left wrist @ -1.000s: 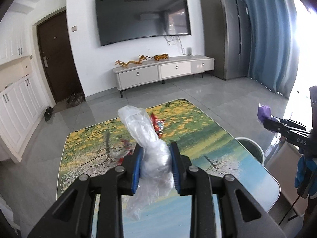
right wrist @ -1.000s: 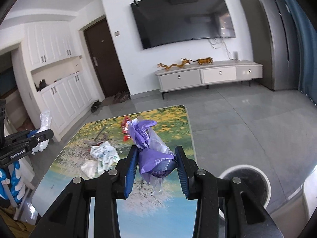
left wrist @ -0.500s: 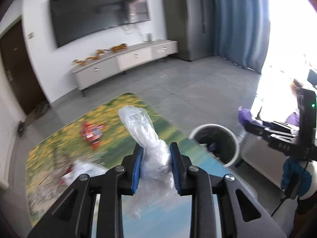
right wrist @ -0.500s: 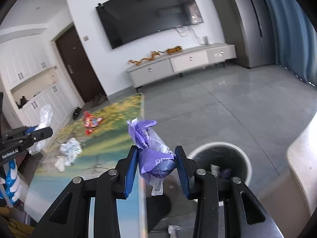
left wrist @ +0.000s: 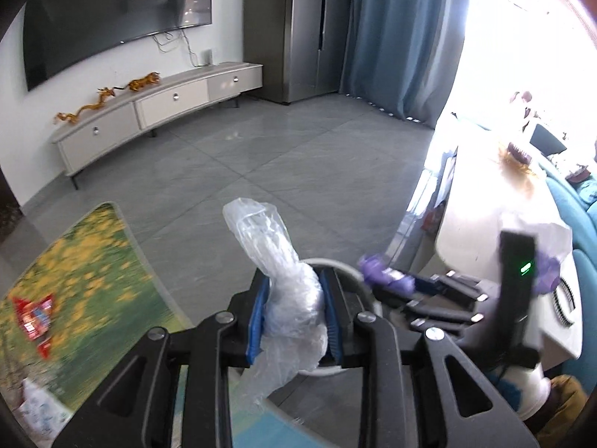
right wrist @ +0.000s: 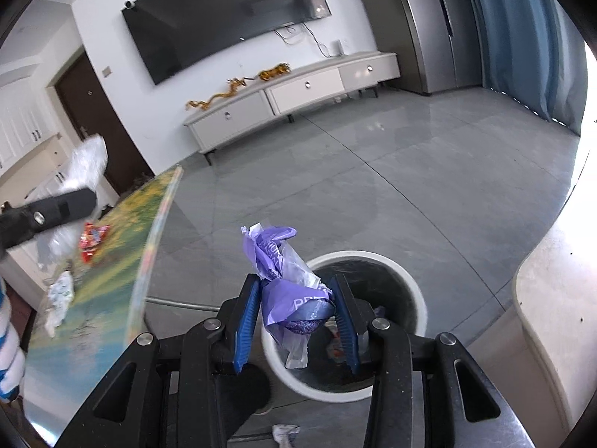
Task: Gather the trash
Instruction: 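Carry both items to the white bin and open both grippers over it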
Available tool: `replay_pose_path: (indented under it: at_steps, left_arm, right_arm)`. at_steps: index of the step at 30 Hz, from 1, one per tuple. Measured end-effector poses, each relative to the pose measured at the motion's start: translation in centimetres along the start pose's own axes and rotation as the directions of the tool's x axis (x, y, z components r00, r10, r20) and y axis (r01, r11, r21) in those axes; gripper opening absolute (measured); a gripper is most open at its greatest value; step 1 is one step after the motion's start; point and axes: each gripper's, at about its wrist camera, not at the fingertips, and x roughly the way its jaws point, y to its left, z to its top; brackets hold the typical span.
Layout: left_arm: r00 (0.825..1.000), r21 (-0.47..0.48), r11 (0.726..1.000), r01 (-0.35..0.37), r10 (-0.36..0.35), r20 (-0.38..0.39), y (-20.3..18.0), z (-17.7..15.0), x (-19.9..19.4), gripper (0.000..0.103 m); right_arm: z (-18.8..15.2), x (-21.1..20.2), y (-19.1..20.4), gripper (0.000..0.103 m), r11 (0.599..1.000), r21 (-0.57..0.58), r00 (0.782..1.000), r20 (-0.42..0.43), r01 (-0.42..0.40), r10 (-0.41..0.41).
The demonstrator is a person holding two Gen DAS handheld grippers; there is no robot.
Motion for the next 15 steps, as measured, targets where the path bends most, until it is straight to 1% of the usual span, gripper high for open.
replay_pose_path:
  at_steps: [1, 2, 3, 6, 9, 11, 15]
  left_arm:
    - [1.000, -0.005, 1.000, 0.012, -0.012, 0.002, -0.3, 0.2, 0.6, 0.041]
    - [1.000, -0.018, 1.000, 0.022, -0.022, 0.007, -0.5, 0.7, 1.4, 0.053]
    - [0.999, -0.028, 0.999, 0.033, -0.033, 0.011, -0.6, 1.0, 1.9, 0.056]
    - [0.998, -0.048, 0.997, 0.062, -0.062, 0.005, -0.5, 1.3, 2.5, 0.056]
    - [0.996, -0.060, 0.995, 0.086, -0.086, 0.006, -0.2, 1.0, 2.1, 0.056]
    - [0.997, -0.050, 0.996, 0.072, -0.072, 0.009, 0.1, 0.4, 1.5, 0.056]
    - [0.998, -0.077, 0.995, 0.057, -0.056, 0.016, 1.6, -0.2, 0.0, 0.056]
  right_arm:
    - [0.1, 0.6, -0.4, 0.042, 1.000, 0.003, 1.000, -0.007, 0.010, -0.010]
    - [0.0, 1.3, -0.9, 0.050, 1.000, 0.010, 1.000, -0.015, 0.028, -0.028]
    - [0.0, 1.9, -1.4, 0.054, 0.999, 0.018, 0.999, -0.020, 0.040, -0.040]
    - [-0.4, 3.3, -2.5, 0.055, 0.997, 0.048, 0.997, -0.040, 0.068, -0.066]
    - [-1.0, 3.2, -2.7, 0.056, 0.995, 0.061, 0.996, -0.047, 0.079, -0.077]
    - [-1.2, 2.8, -2.6, 0.056, 0.994, 0.058, 0.995, -0.048, 0.090, -0.087]
    - [-0.9, 1.6, -2.0, 0.057, 0.993, 0.060, 0.994, -0.042, 0.103, -0.100]
